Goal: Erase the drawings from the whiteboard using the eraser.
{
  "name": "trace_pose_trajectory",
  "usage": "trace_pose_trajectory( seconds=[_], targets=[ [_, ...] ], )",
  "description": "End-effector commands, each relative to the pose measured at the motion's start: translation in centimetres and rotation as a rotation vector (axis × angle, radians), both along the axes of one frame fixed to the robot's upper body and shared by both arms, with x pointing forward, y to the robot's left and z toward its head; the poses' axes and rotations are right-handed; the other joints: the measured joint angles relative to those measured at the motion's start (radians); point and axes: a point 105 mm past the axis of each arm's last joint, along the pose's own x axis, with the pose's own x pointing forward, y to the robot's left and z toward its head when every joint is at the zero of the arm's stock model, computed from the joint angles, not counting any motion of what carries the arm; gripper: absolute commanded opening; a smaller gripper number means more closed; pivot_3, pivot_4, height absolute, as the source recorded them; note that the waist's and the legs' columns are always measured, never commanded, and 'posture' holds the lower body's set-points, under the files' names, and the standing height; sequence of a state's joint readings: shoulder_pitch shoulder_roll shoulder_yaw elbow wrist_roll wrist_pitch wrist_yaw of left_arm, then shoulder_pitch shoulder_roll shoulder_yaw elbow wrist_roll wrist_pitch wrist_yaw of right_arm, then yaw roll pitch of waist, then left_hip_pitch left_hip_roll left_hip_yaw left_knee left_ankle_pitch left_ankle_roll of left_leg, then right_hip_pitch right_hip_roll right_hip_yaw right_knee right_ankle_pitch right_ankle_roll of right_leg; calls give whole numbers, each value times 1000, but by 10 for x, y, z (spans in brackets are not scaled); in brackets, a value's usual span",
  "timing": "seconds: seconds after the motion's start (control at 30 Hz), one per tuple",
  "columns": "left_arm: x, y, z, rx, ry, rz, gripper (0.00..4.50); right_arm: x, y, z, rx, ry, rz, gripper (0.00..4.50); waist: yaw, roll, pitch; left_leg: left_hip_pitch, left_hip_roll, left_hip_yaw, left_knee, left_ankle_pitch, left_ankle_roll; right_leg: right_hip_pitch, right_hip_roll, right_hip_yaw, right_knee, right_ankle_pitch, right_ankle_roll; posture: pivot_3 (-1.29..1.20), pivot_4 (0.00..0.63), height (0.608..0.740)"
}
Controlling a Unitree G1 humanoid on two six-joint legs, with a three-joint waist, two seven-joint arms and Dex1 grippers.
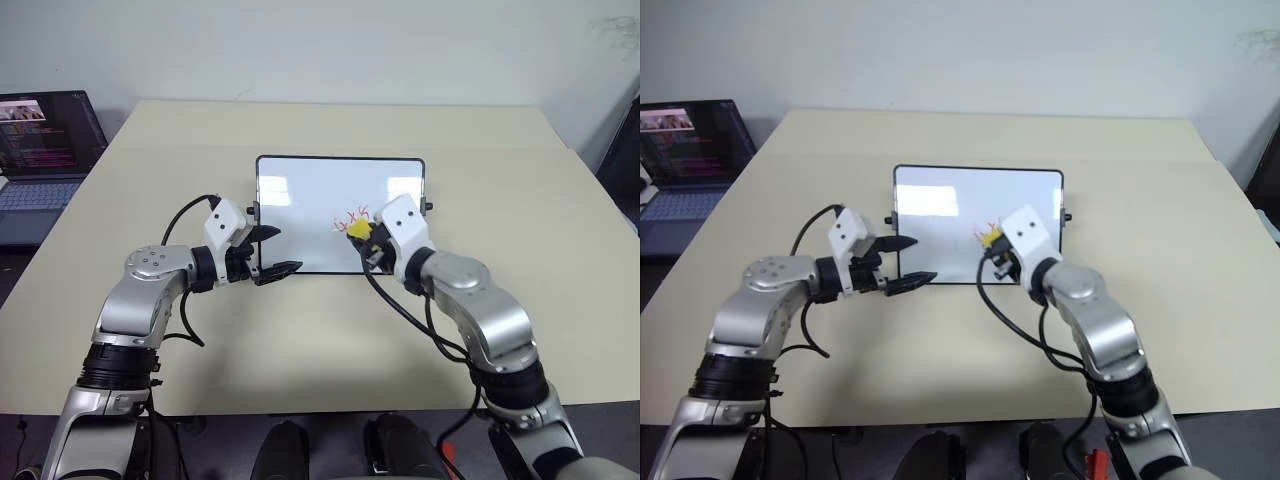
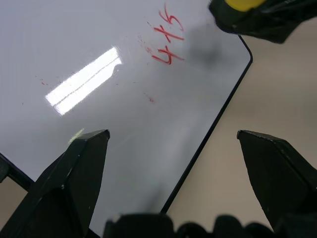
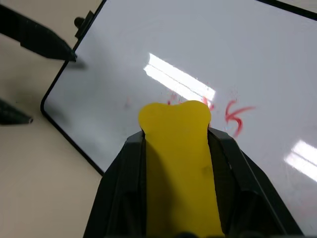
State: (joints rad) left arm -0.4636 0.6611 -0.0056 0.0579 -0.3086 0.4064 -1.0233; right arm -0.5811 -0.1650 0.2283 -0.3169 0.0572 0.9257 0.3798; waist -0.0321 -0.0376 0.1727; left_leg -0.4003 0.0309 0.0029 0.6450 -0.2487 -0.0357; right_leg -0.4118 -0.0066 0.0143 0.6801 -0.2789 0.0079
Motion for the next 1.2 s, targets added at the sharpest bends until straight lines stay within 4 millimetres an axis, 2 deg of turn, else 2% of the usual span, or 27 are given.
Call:
trace_pose_trajectory(
  seconds=[0.03,0.2,0.37,0.5,0.57,0.7,0.83,0.93,1.03,1.13,1.2],
  targets=[
    [-3,-2,7,31,-32,-45,4500,22,-5,14,32,-43,-55,1321,0,0,0,0,0,0,0,0,0,0,0,0,0,0,0,0,150,740],
    [-5,0,6,41,-32,-44,4500,39,4,4,-24,-49,-64,1321,0,0,0,-1,-1,1,0,0,0,0,-1,0,-1,0,0,0,150,740],
    [-8,3,1,58,-24,-35,4500,31,24,-22,-77,21,30,1321,-4,0,0,0,1,1,0,0,0,0,-3,1,0,0,0,0,150,740],
    [-10,1,-1,56,-21,-38,4500,27,30,-35,-109,51,53,1321,-3,0,0,0,1,0,0,0,0,0,-3,0,1,0,0,0,150,740],
    [-11,-1,-2,54,-18,-42,4500,32,26,-36,-119,44,22,1321,-3,0,0,1,1,0,1,0,0,0,-3,0,2,0,0,0,150,740],
    [-13,-3,-3,50,-12,-48,4500,52,-6,-16,-56,8,-126,1321,-1,0,0,1,0,0,1,0,0,1,-3,0,2,1,-1,0,150,740],
    [-13,-5,-5,47,-7,-51,4500,63,-38,-7,7,17,-238,1321,7,-1,0,2,0,-1,2,0,0,3,-3,-1,2,2,-1,0,150,740],
    [-12,-8,-6,41,-6,-60,4500,65,-46,-7,11,22,-262,1321,4,-1,-1,3,-1,0,2,0,0,4,-3,-1,1,2,-1,0,150,740],
    [-12,-10,-6,38,-5,-66,4500,59,-34,-15,3,53,-213,1321,1,-1,-1,4,0,0,2,0,0,5,-3,0,2,2,-1,0,150,740],
    [-11,-11,-6,37,-6,-70,4500,43,0,-37,-30,126,-80,1321,-4,-1,-1,5,1,0,1,0,0,5,-2,0,2,2,-1,0,150,740],
    [-10,-12,-6,36,-8,-72,4500,34,15,-46,-50,153,-24,1321,-12,-1,-1,6,2,0,1,0,0,5,-2,1,2,2,-1,0,150,740]
  ],
)
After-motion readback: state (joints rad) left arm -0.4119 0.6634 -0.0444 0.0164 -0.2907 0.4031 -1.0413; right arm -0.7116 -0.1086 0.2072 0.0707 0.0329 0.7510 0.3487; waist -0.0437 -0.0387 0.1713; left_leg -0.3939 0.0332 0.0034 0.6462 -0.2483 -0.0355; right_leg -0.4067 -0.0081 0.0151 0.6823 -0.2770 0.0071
